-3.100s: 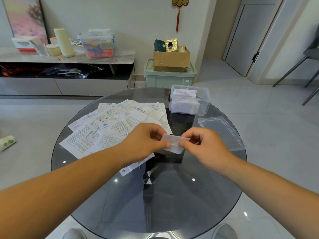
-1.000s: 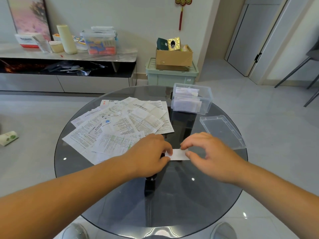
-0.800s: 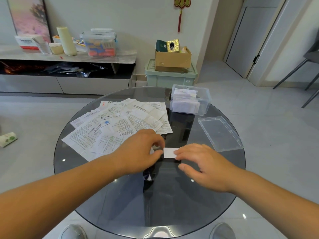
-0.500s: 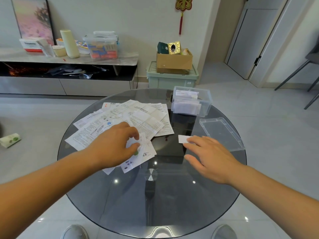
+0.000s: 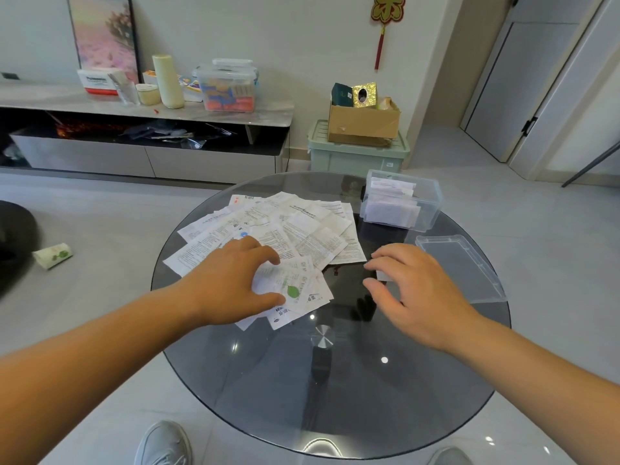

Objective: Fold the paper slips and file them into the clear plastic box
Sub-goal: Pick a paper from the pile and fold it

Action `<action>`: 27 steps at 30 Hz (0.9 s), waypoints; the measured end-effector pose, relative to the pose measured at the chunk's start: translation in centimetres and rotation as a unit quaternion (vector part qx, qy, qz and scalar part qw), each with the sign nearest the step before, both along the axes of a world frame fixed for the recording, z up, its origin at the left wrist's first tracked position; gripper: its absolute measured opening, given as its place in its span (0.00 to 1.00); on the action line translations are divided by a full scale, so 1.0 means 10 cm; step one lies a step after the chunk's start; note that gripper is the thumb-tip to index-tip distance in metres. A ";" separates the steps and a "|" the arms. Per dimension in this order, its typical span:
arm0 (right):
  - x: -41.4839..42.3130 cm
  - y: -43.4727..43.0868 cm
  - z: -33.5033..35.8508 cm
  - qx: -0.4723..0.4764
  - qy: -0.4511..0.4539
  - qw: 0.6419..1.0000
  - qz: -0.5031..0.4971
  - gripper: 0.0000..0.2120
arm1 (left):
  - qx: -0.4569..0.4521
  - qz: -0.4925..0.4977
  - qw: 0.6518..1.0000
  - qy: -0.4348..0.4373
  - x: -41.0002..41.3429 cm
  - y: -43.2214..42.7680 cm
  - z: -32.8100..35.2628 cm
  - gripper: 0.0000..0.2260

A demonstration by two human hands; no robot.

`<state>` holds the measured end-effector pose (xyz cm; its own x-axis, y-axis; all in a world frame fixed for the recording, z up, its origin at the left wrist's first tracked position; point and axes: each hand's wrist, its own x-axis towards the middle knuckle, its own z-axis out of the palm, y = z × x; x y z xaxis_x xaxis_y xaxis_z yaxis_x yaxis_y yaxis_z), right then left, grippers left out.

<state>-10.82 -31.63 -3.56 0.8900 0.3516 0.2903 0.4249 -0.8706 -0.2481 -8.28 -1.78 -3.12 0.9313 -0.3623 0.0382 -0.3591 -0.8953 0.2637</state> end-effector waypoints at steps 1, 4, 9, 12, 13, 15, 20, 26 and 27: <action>0.00 0.10 0.02 0.010 -0.001 1.000 0.012 0.20 | 0.002 0.003 1.000 0.003 0.00 0.03 0.01 0.26; 0.01 0.42 0.03 0.043 0.067 0.996 0.044 0.10 | 0.005 0.003 1.000 0.021 0.00 0.09 0.00 0.26; 0.19 0.85 0.00 0.066 0.161 0.985 0.020 0.16 | 0.003 -0.015 0.999 0.032 -0.06 0.09 -0.07 0.27; 0.30 1.00 -0.04 0.079 0.203 0.976 -0.028 0.22 | 0.003 -0.023 0.999 0.033 -0.10 0.09 -0.12 0.25; 0.32 1.03 -0.04 0.080 0.213 0.973 -0.038 0.22 | 0.001 -0.024 0.999 0.030 -0.11 0.09 -0.14 0.25; 0.35 1.07 -0.06 0.091 0.229 0.968 -0.054 0.21 | -0.005 -0.024 0.999 0.024 -0.11 0.10 -0.15 0.25; 0.32 1.06 -0.01 0.160 0.252 0.954 -0.027 0.06 | -0.030 -0.042 0.999 -0.005 -0.11 0.08 -0.12 0.25; 0.17 0.71 0.22 0.327 0.304 0.886 -0.126 0.04 | -0.102 -0.090 0.990 -0.035 -0.20 -0.13 -0.04 0.31; 0.13 0.62 0.24 0.343 0.311 0.874 -0.149 0.04 | -0.097 -0.101 0.990 -0.034 -0.22 -0.19 -0.04 0.32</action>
